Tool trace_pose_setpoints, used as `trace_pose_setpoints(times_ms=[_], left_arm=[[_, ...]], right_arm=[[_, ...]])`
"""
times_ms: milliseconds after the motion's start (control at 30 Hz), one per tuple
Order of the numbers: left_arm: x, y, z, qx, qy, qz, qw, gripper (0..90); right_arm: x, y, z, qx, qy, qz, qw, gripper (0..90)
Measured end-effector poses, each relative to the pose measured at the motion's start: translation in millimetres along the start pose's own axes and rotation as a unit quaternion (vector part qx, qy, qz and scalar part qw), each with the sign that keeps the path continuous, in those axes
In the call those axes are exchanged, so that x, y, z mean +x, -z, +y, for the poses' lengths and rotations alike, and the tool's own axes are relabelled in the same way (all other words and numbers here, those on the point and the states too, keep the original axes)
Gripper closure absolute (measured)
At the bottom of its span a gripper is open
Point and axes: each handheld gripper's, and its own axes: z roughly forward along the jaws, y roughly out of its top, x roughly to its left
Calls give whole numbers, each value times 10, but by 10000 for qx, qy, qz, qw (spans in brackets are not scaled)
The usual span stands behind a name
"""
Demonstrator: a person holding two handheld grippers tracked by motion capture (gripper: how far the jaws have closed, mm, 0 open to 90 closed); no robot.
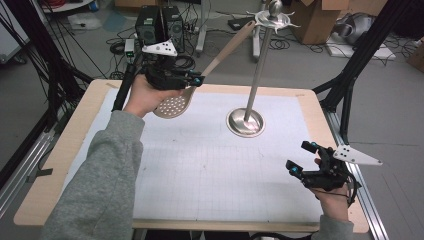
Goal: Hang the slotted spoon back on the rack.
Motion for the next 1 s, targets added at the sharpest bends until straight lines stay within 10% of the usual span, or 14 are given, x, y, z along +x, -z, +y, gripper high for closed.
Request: trace_pose_setpoints(times_ms=[1000], left_arm=[[-130,-400,-82,92,199,130,9997,779]], right_arm=[[14,31,23,-76,17,4,10000,10]])
